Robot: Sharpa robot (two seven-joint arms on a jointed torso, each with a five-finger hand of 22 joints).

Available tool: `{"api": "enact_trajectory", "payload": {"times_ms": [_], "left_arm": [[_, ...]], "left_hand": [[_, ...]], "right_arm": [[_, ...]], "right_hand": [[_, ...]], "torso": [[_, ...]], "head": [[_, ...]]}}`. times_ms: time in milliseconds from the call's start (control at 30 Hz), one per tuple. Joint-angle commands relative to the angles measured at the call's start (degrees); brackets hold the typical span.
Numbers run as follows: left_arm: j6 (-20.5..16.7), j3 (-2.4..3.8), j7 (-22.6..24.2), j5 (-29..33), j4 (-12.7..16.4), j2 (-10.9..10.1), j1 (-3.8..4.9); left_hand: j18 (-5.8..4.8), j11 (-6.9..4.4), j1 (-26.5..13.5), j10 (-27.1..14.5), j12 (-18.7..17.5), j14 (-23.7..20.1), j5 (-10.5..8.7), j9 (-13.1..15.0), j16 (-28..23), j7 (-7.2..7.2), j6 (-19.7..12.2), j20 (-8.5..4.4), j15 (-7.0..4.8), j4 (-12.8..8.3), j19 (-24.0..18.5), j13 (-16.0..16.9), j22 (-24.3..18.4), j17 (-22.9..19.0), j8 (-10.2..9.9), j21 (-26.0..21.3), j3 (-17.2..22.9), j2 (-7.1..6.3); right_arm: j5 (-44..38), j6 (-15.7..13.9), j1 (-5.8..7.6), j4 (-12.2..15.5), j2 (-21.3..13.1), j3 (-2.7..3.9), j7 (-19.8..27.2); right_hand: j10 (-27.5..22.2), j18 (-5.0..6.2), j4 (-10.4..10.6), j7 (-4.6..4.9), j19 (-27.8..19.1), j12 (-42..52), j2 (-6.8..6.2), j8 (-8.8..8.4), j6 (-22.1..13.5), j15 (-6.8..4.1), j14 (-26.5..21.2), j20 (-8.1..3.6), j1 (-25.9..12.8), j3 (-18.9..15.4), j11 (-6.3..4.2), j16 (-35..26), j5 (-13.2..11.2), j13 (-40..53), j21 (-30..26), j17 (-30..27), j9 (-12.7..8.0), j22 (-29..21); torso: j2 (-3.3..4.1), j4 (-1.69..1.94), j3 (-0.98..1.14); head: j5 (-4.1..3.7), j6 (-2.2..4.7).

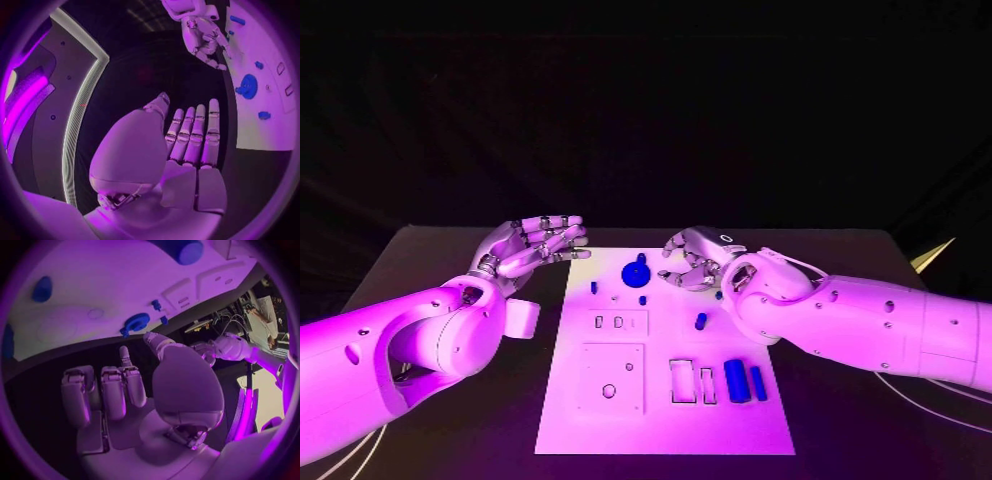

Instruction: Assemble the parts on the task board

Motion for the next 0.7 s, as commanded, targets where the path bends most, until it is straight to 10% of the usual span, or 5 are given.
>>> {"api": "enact_trajectory", "payload": {"times_ms": [33, 300, 700], "left_arm": [[0.8, 0.05, 0.4, 0.0, 0.0, 0.0, 0.08], [0.9, 0.05, 0.4, 0.0, -0.2, 0.2, 0.07], [1.3, 0.04, 0.5, 0.0, -0.4, 0.4, 0.05]], "left_hand": [[0.58, 0.13, -0.1, 0.3, -0.3, -0.2, 0.24, -0.1, -0.2, 2.46, -0.2, 0.17, -0.03, 0.5, 0.1, -0.1, 0.0, 0.1, -0.2, 0.3, 0.0, -0.34], [0.58, 0.13, 0.0, 0.3, -0.3, -0.2, 0.24, -0.1, -0.3, 2.45, -0.2, 0.17, -0.03, 0.4, 0.0, -0.1, 0.0, 0.1, -0.2, 0.3, 0.0, -0.35], [0.58, 0.12, 0.0, 0.3, -0.3, -0.2, 0.24, -0.1, -0.3, 2.45, -0.2, 0.18, -0.03, 0.4, 0.0, -0.1, 0.0, 0.1, -0.2, 0.3, 0.0, -0.36]], "right_arm": [[9.2, -0.5, 0.94, 1.6, -2.7, 0.10, 6.4], [18.5, 6.2, 2.83, 2.9, -10.9, 0.14, 13.8], [21.1, 9.5, 1.76, -1.6, -14.8, -0.08, 17.9]], "right_hand": [[3.0, -0.83, -0.8, 0.22, 6.1, -0.1, 0.00, -0.27, -0.2, 0.45, 5.4, 0.20, 0.9, 0.0, 0.31, 0.3, -0.7, 12.0, 0.3, 12.5, 0.0, 15.1], [2.8, -0.83, -5.2, 0.47, 6.1, -0.3, -0.01, -0.75, 0.5, 0.58, 5.4, 0.35, 6.6, 2.7, 0.47, 0.3, -1.9, 11.9, 0.3, 12.7, 0.2, 15.1], [2.2, -0.83, -7.8, 0.86, 6.1, -1.1, -0.68, -2.40, -1.1, 0.88, 5.5, 0.59, 9.0, 4.2, 0.81, 0.4, -1.9, 11.3, 0.3, 13.1, -0.2, 15.1]], "torso": [[-0.24, -0.48, 0.11], [-0.53, -1.16, 0.30], [-0.56, -1.17, 0.34]], "head": [[0.11, 0.27], [0.05, 0.35], [-0.48, 0.13]]}}
